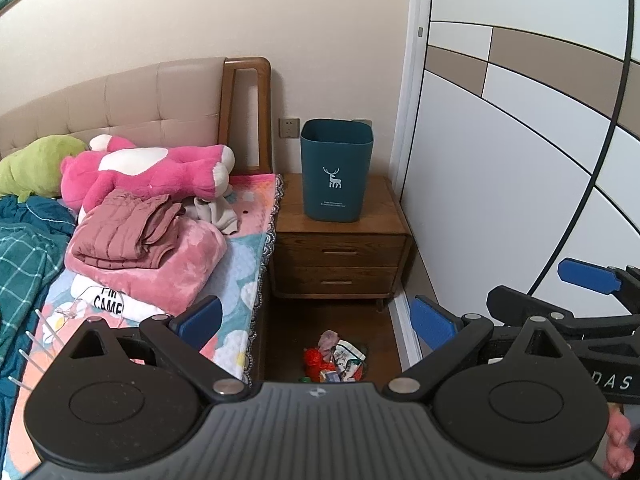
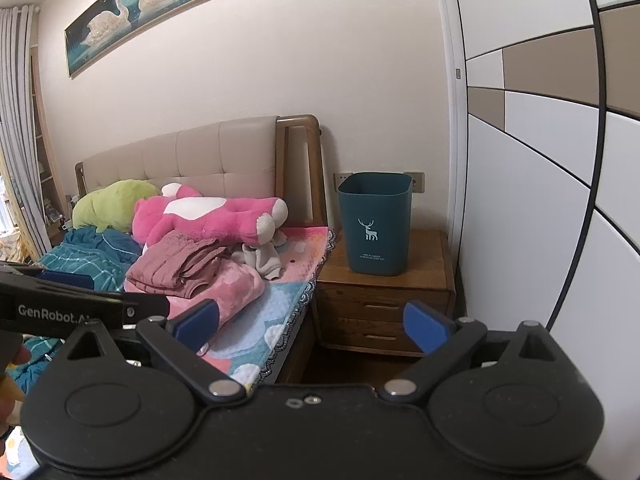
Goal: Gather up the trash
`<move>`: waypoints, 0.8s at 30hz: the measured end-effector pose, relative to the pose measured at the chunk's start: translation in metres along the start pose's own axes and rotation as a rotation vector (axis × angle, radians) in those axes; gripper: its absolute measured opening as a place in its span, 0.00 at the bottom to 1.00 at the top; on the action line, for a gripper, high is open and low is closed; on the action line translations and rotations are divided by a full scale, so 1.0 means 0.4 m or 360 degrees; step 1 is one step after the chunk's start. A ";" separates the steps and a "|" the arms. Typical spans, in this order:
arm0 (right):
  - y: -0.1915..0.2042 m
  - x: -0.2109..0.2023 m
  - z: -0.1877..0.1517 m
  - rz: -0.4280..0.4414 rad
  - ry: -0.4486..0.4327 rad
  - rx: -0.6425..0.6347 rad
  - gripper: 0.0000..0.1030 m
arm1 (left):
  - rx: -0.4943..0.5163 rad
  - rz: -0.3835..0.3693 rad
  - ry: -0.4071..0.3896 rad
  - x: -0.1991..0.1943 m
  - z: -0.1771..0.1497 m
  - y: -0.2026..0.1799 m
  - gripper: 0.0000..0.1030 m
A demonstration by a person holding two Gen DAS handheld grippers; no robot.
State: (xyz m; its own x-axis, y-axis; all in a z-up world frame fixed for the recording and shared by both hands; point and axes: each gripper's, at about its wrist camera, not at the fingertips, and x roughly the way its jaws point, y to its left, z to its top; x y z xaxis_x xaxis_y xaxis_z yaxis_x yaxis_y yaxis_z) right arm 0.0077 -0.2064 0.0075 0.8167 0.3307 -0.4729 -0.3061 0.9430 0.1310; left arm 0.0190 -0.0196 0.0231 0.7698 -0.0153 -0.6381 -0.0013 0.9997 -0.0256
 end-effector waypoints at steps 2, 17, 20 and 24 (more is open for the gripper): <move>0.000 0.014 0.004 -0.0006 0.0006 -0.0001 0.95 | -0.0001 -0.0013 0.0009 0.017 0.007 0.003 0.98; -0.054 0.300 0.032 -0.0173 0.0161 0.0100 0.95 | 0.0012 -0.0126 0.0184 0.371 0.115 0.114 0.98; -0.064 0.386 0.031 -0.0200 0.0225 0.0132 0.95 | 0.0054 -0.0173 0.0226 0.474 0.145 0.142 0.98; -0.080 0.489 0.021 -0.0276 0.0290 0.0174 0.95 | 0.0154 -0.0244 0.0318 0.625 0.168 0.155 0.98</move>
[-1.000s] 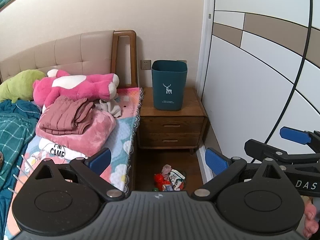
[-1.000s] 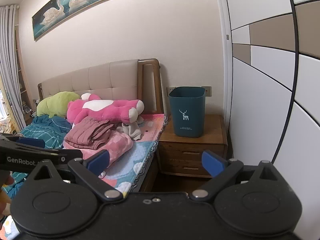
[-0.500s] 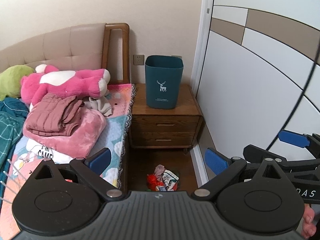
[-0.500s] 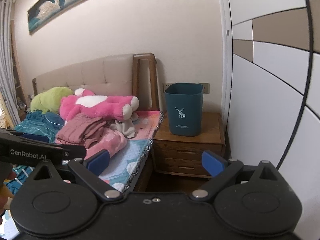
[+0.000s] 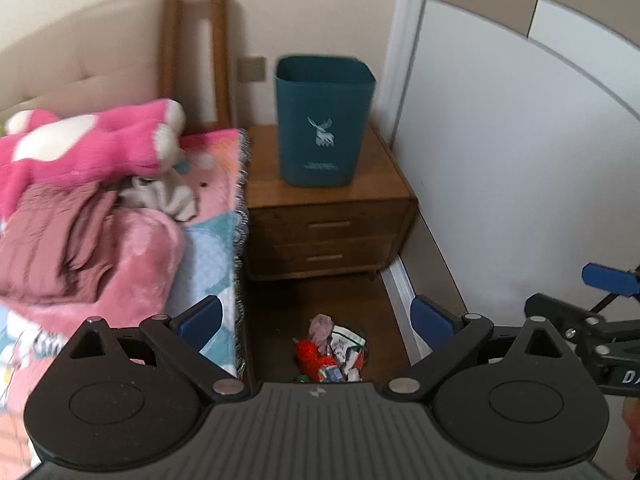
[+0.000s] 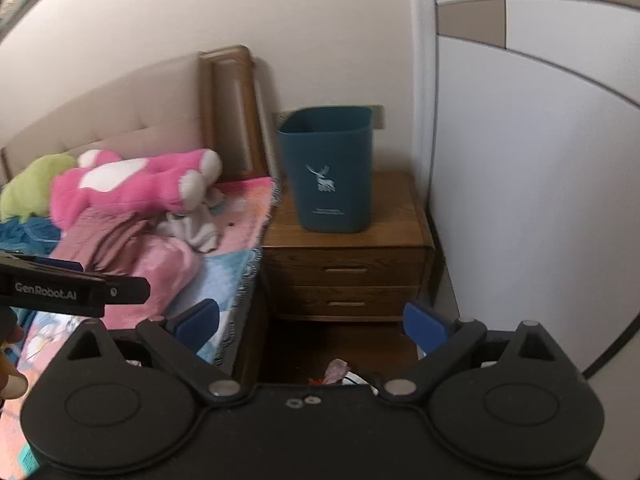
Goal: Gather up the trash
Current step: 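Lower the left tool to the carton while the right tool lowers to crumpled paper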
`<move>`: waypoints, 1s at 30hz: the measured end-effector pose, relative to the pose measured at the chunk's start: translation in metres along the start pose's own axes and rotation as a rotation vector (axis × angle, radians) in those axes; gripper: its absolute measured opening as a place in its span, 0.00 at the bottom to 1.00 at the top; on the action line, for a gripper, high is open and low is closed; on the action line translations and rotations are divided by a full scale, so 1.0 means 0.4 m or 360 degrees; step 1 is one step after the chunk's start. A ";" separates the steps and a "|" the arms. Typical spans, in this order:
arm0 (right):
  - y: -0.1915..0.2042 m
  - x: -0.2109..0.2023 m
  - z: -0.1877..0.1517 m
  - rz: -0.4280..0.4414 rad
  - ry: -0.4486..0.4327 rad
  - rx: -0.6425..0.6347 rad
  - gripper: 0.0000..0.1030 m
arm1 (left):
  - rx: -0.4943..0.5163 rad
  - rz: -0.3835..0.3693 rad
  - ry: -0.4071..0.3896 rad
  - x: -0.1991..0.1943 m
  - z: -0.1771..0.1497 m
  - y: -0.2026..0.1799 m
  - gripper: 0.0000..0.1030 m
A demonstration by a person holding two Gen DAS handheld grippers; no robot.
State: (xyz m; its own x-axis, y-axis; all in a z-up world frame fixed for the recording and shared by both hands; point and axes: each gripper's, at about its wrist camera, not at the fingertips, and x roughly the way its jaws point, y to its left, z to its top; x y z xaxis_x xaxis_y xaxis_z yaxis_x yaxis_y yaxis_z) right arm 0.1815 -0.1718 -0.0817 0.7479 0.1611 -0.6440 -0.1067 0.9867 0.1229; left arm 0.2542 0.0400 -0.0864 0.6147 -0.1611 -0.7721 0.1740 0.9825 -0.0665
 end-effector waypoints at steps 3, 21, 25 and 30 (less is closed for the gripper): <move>-0.021 0.077 -0.016 -0.0036 0.0057 0.0039 0.95 | 0.0065 -0.0024 0.0050 0.111 0.011 0.009 0.98; -0.225 0.772 -0.454 -0.0023 0.0749 -0.0108 0.94 | -0.0132 0.0127 0.0688 0.913 -0.306 -0.020 0.97; -0.271 0.923 -0.618 -0.0003 0.0904 -0.0048 0.94 | -0.0170 0.0176 0.0822 1.104 -0.425 -0.020 0.97; -0.298 1.093 -0.847 0.0058 0.1101 -0.0097 0.93 | -0.0131 0.0173 0.0918 1.294 -0.571 -0.028 0.97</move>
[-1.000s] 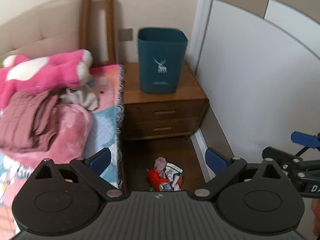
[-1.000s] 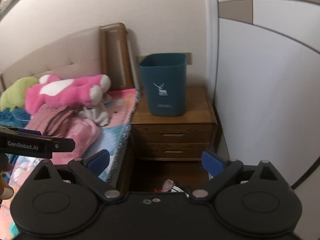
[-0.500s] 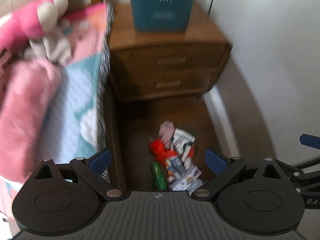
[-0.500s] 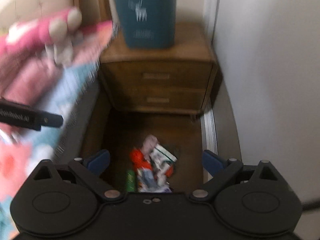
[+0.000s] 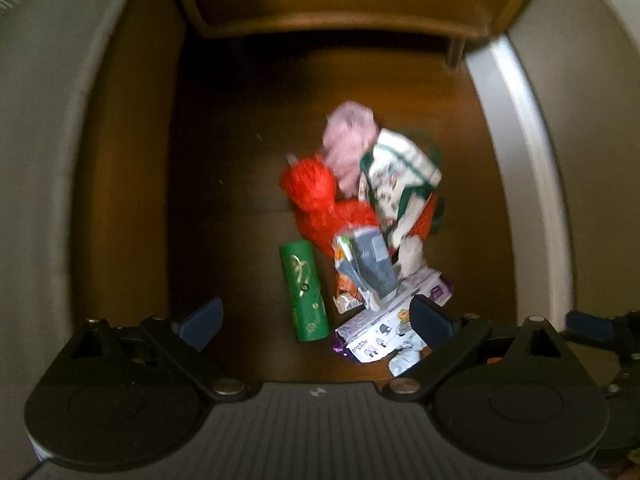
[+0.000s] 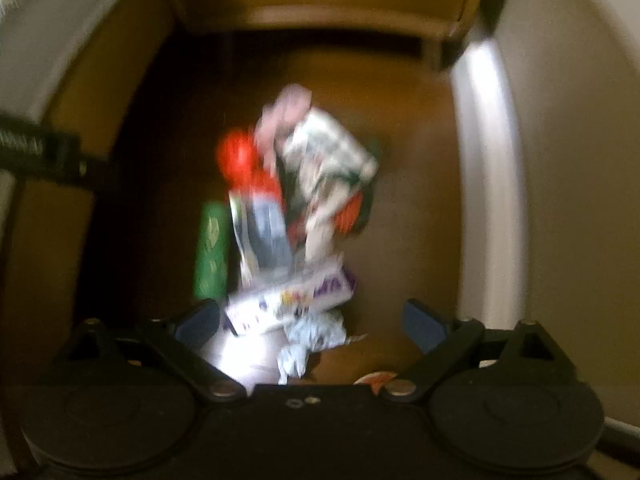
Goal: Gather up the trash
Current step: 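Lower the left tool to the carton while the right tool lowers to crumpled paper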
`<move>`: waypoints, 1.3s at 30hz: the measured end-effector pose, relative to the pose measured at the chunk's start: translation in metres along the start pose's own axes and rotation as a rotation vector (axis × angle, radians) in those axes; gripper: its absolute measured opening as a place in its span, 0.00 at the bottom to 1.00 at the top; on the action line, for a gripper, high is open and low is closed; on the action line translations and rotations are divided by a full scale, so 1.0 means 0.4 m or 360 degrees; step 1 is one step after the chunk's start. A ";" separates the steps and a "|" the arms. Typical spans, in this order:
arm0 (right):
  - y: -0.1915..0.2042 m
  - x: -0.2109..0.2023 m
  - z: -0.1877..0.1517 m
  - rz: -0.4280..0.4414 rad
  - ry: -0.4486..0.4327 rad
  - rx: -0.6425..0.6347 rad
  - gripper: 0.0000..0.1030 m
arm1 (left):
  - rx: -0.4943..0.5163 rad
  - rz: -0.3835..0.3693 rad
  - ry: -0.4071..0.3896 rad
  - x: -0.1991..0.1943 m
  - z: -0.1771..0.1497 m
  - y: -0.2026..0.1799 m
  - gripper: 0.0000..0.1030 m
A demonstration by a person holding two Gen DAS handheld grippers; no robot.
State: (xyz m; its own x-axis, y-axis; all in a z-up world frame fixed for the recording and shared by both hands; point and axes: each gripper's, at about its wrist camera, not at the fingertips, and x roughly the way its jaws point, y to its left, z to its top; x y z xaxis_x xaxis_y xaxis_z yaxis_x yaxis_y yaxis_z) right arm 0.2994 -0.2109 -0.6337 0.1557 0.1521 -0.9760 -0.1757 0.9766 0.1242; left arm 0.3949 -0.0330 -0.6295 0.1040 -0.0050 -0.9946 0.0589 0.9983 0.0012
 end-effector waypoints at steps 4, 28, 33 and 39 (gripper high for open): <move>-0.005 0.209 -0.044 -0.0050 0.0119 -0.0121 0.93 | 0.0036 -0.0027 0.0078 0.163 -0.015 -0.031 0.97; -0.104 0.554 -0.131 0.0071 0.0202 0.0281 0.89 | -0.0134 -0.0159 0.0311 0.559 0.016 -0.075 0.42; -0.099 0.561 -0.117 0.0002 0.0164 0.0248 0.53 | -0.0120 -0.0158 0.0281 0.558 0.022 -0.079 0.29; -0.116 0.535 -0.112 -0.0009 0.0171 0.0310 0.39 | -0.0119 -0.0145 0.0267 0.534 0.020 -0.067 0.12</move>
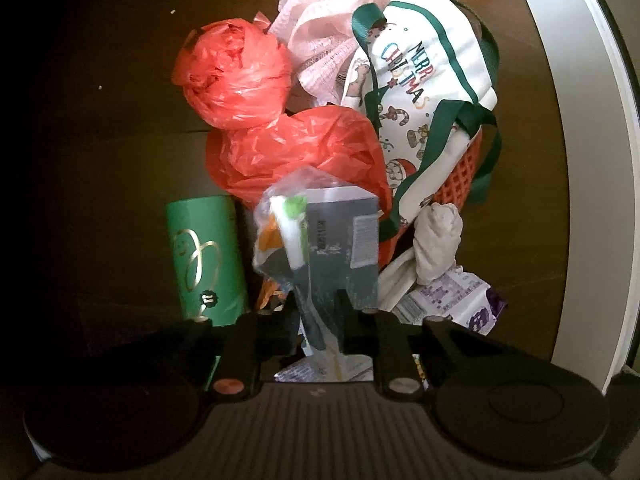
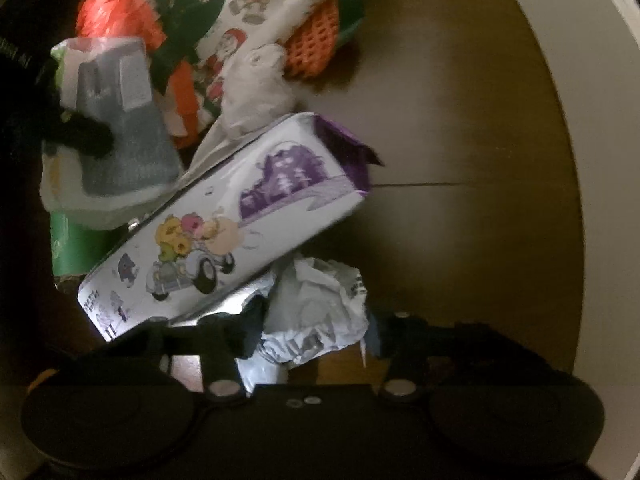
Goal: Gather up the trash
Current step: 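Lower the left tool to the carton while the right tool lowers to crumpled paper, then close the left tool on the carton while the right tool grips crumpled paper, lift both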
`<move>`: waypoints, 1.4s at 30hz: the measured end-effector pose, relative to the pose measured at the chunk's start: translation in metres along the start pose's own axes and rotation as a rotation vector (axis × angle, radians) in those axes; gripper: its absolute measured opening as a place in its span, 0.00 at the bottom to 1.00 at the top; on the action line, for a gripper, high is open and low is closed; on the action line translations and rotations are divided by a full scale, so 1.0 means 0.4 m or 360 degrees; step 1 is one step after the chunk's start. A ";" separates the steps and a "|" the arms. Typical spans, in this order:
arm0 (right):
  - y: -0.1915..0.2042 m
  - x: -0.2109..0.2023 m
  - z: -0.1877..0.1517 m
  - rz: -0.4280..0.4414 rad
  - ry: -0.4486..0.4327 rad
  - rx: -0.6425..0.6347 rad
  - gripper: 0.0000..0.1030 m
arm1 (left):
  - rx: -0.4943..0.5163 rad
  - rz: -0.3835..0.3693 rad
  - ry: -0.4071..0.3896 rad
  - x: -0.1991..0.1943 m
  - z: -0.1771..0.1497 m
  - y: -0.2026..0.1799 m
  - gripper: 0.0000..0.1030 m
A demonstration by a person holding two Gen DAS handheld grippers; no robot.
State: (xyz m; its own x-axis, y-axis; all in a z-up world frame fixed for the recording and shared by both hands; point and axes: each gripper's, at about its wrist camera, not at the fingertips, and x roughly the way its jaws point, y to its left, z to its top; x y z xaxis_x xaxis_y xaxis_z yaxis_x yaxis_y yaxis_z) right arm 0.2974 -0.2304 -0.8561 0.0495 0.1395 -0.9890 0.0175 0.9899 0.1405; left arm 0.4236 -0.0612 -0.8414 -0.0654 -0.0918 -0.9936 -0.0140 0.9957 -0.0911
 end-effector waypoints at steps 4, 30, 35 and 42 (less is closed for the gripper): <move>-0.037 -0.038 -0.015 -0.0037 -0.0005 -0.0007 0.26 | -0.0003 0.0010 -0.0013 -0.020 -0.003 0.011 0.07; 0.113 -0.980 0.191 0.0007 -0.0635 -0.0191 0.20 | -0.0069 0.0044 -0.0411 -0.876 -0.020 0.015 0.05; 0.171 -1.212 0.266 0.0047 -0.0828 -0.0268 0.20 | -0.0116 0.0008 -0.0583 -1.119 0.012 0.009 0.05; 0.224 -1.498 0.378 0.0125 -0.1148 -0.0338 0.20 | -0.0135 0.0009 -0.0881 -1.463 0.061 -0.025 0.05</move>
State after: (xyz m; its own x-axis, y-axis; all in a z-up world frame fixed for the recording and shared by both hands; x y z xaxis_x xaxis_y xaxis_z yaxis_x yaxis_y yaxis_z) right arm 0.4202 -0.2290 -0.2439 0.6853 0.2316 -0.6905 -0.2020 0.9713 0.1252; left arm 0.4865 -0.0173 -0.2605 0.4673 -0.0458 -0.8829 -0.0969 0.9900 -0.1027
